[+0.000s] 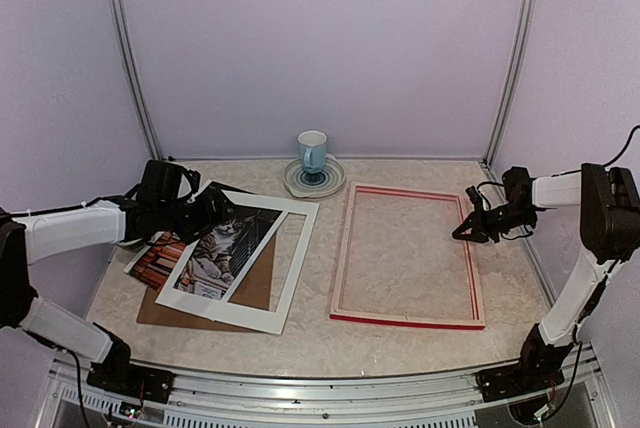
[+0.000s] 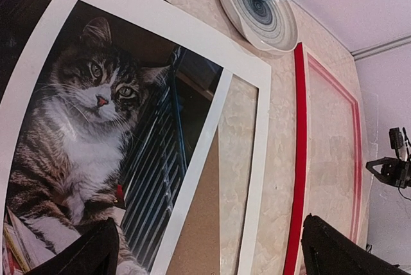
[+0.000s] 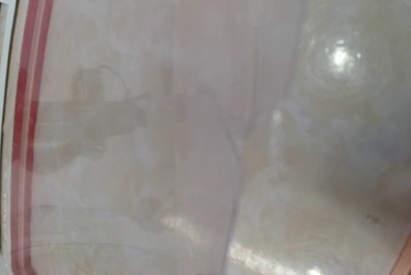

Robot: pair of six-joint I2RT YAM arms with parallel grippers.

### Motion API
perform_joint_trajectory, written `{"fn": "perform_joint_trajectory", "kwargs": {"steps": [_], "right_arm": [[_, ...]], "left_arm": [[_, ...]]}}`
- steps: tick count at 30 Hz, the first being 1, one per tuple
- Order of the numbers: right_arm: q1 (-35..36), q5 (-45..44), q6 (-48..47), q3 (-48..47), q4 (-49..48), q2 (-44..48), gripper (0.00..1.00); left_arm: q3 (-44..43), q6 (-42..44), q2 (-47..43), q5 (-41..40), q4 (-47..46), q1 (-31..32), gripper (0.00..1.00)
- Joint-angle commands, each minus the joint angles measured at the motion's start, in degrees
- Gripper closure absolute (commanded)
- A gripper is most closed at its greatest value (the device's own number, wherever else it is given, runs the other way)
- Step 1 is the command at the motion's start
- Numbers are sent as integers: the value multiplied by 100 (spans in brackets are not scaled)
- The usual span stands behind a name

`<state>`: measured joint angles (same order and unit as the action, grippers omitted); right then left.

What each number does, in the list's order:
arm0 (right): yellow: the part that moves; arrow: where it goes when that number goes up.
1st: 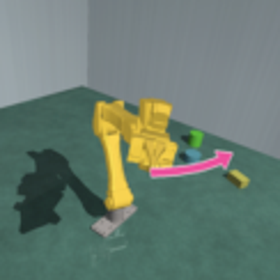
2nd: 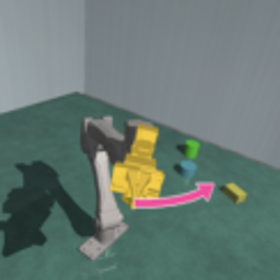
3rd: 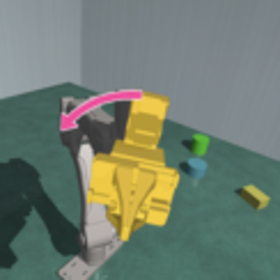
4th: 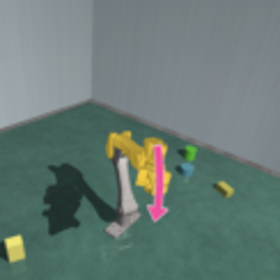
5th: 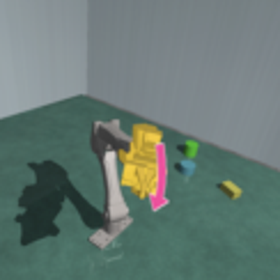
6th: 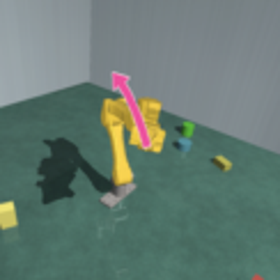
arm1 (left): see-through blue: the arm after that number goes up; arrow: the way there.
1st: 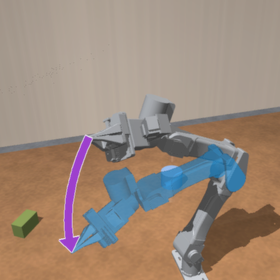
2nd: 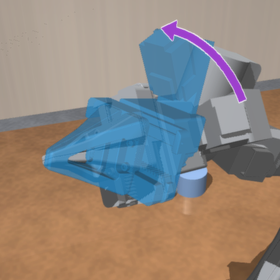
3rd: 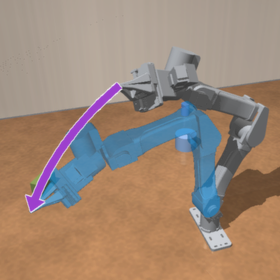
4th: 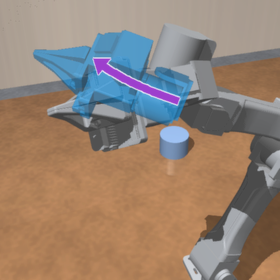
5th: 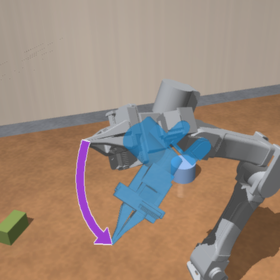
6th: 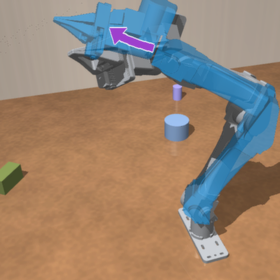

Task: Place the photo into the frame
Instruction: Place the glass panel at the frame body.

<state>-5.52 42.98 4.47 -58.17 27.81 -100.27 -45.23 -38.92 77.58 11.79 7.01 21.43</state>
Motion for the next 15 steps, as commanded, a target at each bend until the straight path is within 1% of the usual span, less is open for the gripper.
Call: {"fn": "perform_joint_trajectory", "kwargs": {"steps": [1,15], "right_arm": [[-72,-224,-181,1,223,176,100],[-72,-619,-288,6,329,198,100]], "left_arm": [[76,-12,49,92,-120,50,2],[97,-28,39,102,-136,63,2]]}}
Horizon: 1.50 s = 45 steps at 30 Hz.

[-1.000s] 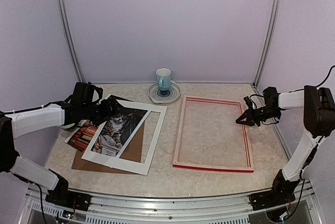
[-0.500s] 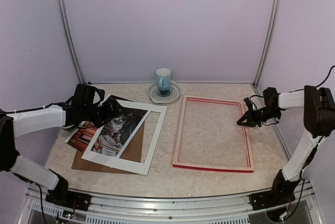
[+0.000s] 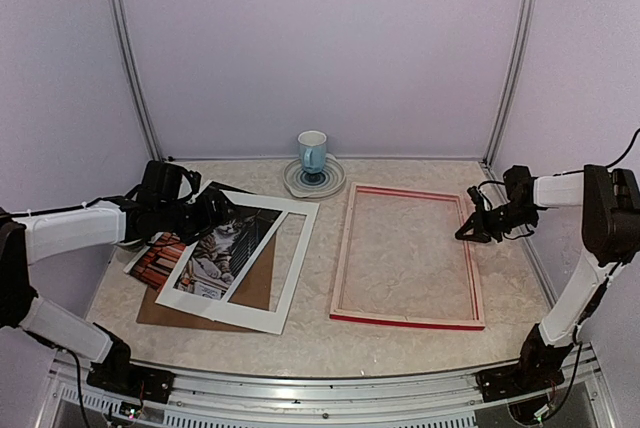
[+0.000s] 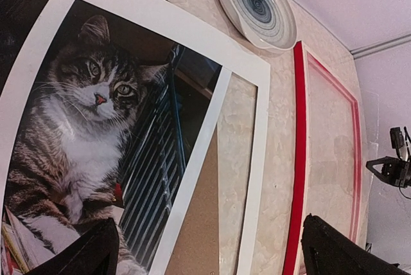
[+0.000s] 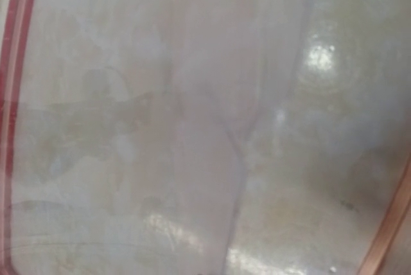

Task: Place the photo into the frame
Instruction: Place the glass panel at the frame body.

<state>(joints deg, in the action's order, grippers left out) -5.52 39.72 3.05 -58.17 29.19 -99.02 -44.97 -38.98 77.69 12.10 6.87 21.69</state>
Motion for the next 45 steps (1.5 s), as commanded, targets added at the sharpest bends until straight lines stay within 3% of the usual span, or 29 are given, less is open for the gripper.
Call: {"fn": "perform_joint_trajectory", "kwargs": {"steps": [1,23,30,39,45], "right_arm": [[-68,-298,-147,7,181,80,100],[-69,-575,-156,36,172,66,99],[-72,-323,-134,42,109,36,86],[-41,-228,-113,56,78,-56,83],[-37,-290,-28,15,123,85,70]], "left_arm": [[70,-22,27,67,-117,41,2],[81,-26,10,74,-124,41,2],[86,-39,30,82,-146,38,2],[109,-64,32,95,-173,37,2],[112,-74,27,81,-169,52,2]]}}
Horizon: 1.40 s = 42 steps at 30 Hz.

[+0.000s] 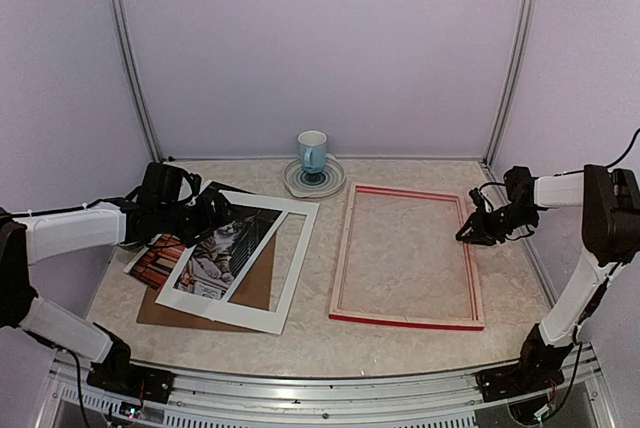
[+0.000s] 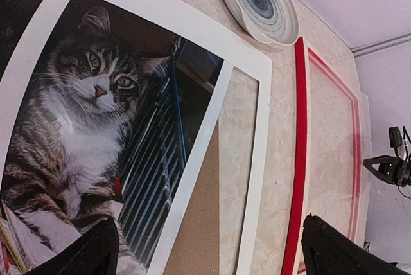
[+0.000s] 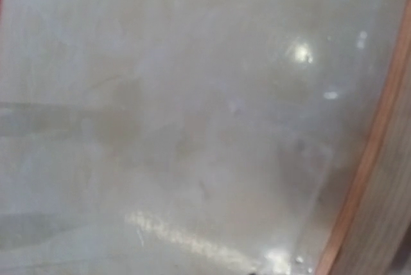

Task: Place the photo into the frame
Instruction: Place the glass panel at the frame body.

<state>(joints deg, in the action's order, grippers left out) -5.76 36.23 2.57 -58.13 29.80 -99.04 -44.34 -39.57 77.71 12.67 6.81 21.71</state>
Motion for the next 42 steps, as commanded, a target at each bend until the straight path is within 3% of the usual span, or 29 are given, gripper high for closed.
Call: {"fn": "perform_joint_trajectory", "kwargs": {"steps": [1,14,34,37,39,40,42], "right_arm": [[-13,64,32,-2,61,113,68],[150,-362,265,-133,328,282,46],[547,-1231,258,-378,761,445,39],[547,-1318,297,-412,769,611,31],[543,-1487,329,-418,714,770,20],[548,-1593,343,-411,672,828,7],[549,-1866,388,-385,603,877,1]], "left_arm": [[48,-15,25,23,-163,47,2],[39,-22,42,13,-166,54,2],[125,-68,-46,-150,-167,81,2],[104,-60,-61,-181,-154,93,2],[75,-59,-71,-206,-136,96,2],[62,-53,-76,-222,-128,103,2],[44,-59,-81,-256,-116,141,2]]}}
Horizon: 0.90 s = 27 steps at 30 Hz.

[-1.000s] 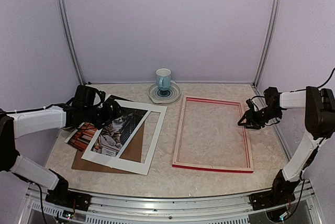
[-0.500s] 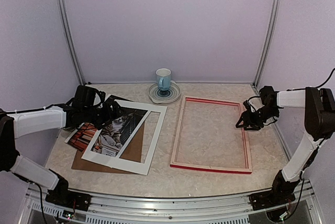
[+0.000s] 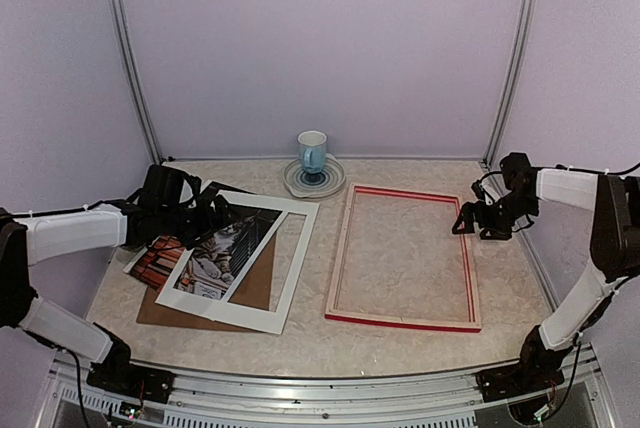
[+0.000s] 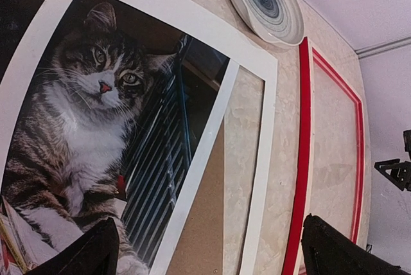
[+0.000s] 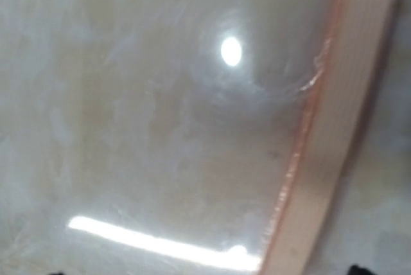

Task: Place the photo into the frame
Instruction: Place the glass panel at the frame body.

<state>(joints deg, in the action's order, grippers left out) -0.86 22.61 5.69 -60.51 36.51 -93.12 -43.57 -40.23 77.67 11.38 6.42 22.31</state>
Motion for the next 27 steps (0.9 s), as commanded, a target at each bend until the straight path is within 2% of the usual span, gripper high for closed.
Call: {"fn": "perform_joint_trajectory", "kwargs": {"steps": [1,6,10,16,21,27], "right_arm": [[57,-609,105,-120,-114,270,1],[57,-804,396,81,-710,146,1],[46,-631,645,282,-1288,-14,1],[50,-367,774,395,-1790,-390,1],[47,-235,833,364,-2039,-611,1],[49,12,873,235,-2174,-929,1]], "left_arm": [[-36,6,-89,-148,-76,110,2],[-108,-29,-103,-366,-88,316,1],[-168,-27,-127,-684,-181,583,1],[-242,-280,39,-1078,-719,1267,1],[-661,-324,704,-1490,-1005,1941,1],[-1368,-275,1956,-1549,-1003,2435,1]]}}
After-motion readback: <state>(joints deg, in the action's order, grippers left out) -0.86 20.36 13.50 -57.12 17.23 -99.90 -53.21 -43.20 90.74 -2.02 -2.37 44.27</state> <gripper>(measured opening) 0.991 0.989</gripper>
